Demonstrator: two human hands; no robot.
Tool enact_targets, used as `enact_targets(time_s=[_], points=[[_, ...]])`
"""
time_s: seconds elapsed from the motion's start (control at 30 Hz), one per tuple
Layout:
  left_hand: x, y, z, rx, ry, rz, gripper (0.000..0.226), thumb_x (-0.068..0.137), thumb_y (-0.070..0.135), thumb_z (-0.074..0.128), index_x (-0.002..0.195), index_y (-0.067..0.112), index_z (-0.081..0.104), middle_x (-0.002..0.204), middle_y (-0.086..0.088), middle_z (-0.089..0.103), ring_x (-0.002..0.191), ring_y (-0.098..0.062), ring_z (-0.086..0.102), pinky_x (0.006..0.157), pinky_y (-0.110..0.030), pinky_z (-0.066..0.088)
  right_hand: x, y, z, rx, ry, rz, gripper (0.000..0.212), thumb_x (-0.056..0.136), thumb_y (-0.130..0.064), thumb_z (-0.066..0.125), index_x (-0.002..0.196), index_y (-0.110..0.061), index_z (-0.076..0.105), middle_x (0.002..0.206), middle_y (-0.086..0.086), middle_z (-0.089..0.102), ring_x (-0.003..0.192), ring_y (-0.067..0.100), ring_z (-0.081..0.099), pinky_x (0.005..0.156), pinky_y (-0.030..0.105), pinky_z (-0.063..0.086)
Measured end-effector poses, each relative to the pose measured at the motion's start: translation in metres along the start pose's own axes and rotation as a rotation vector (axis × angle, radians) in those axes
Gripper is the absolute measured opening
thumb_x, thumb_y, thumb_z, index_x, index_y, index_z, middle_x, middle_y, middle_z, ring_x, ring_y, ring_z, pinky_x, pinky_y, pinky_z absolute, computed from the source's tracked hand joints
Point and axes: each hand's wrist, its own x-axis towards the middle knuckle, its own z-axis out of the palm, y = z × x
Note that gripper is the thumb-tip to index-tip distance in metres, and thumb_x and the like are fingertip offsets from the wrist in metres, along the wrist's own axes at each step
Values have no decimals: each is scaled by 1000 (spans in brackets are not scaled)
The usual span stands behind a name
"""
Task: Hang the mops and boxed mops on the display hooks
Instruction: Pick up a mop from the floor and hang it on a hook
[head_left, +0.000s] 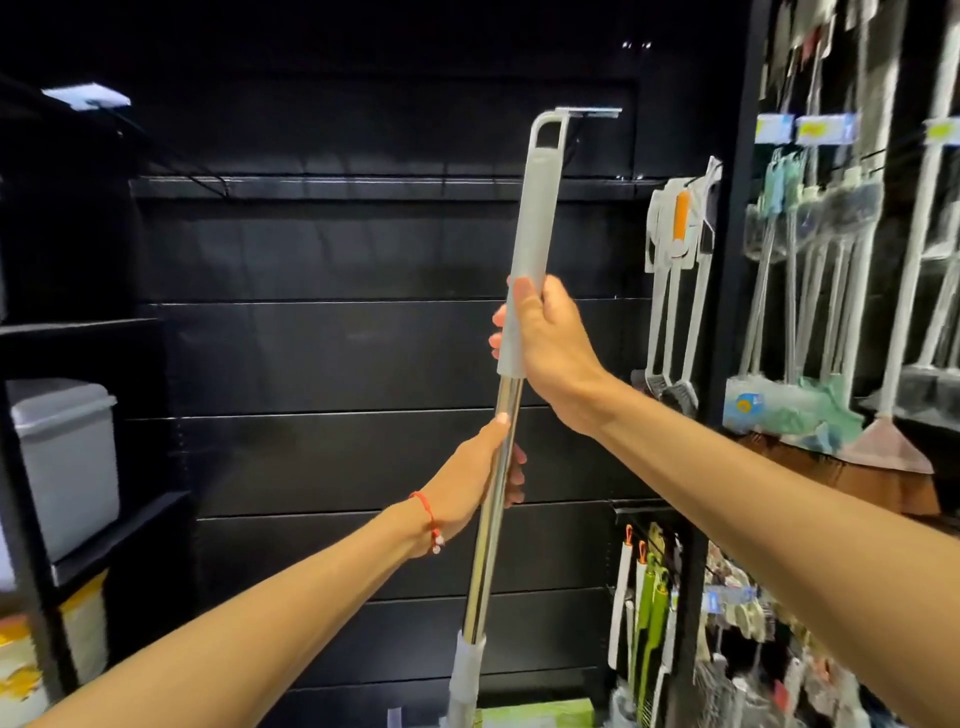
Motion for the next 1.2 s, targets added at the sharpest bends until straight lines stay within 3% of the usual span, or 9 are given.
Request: enact_targets(time_s=[0.13, 0.3, 0.4, 0.53, 0.67, 0.8, 1.03, 1.2], points=[[51, 10, 0, -172, 40, 6, 62, 104, 60, 33, 107, 12, 71, 88, -7, 72, 85, -23, 71, 92, -43, 57, 40, 27, -12, 27, 18, 11, 36, 111, -43, 38, 127, -13, 50, 99, 4, 61, 82, 16, 64, 86, 42, 61], [123, 24, 9, -376, 58, 36, 76, 96, 75, 34, 107, 10, 70, 82, -7, 69, 78, -22, 68, 85, -44, 59, 98, 55, -31, 51, -35, 25, 35, 111, -39, 40, 128, -12, 54, 98, 1, 65, 80, 12, 68, 76, 30, 63], [168, 33, 17, -289, 36, 47, 72, 97, 76, 30, 87, 13, 65, 73, -4, 58, 64, -16, 58, 68, -35, 56, 133, 72, -48, 53, -72, 36, 36, 111, -36, 41, 133, -10, 53, 103, 3, 68, 83, 13, 71, 70, 27, 64], [220, 39, 34, -258, 11, 18, 69, 99, 74, 28, 84, 14, 58, 70, -2, 55, 58, -15, 54, 63, -32, 54, 174, 91, -75, -20, -83, 17, 37, 112, -28, 40, 139, -5, 50, 118, 12, 68, 92, 17, 70, 73, 28, 64], [265, 45, 44, -245, 18, 31, 71, 99, 74, 25, 83, 14, 59, 67, -1, 59, 60, -16, 57, 69, -38, 57, 210, 104, -93, -121, -67, -65, 31, 112, -25, 43, 139, -11, 47, 126, 9, 63, 103, 20, 71, 82, 37, 66], [302, 58, 45, -232, -1, 68, 71, 102, 69, 26, 86, 10, 62, 68, -3, 63, 62, -20, 61, 82, -47, 59, 241, 109, -104, -175, -24, -172, 30, 111, -24, 44, 141, -22, 45, 128, 4, 58, 100, 19, 70, 75, 38, 66], [347, 86, 44, -73, -29, 87, 69, 104, 65, 22, 101, 8, 61, 79, -5, 63, 71, -20, 66, 86, -45, 61, 285, 111, -124, -216, 41, -209, 36, 112, -23, 41, 148, -18, 41, 127, 3, 60, 99, 19, 70, 74, 29, 65], [373, 92, 43, -50, -36, 96, 71, 104, 67, 21, 93, 9, 61, 78, -5, 64, 70, -21, 67, 88, -48, 61, 308, 120, -135, -232, 31, -228, 36, 112, -22, 40, 147, -15, 42, 124, 4, 60, 98, 20, 69, 78, 34, 66]])
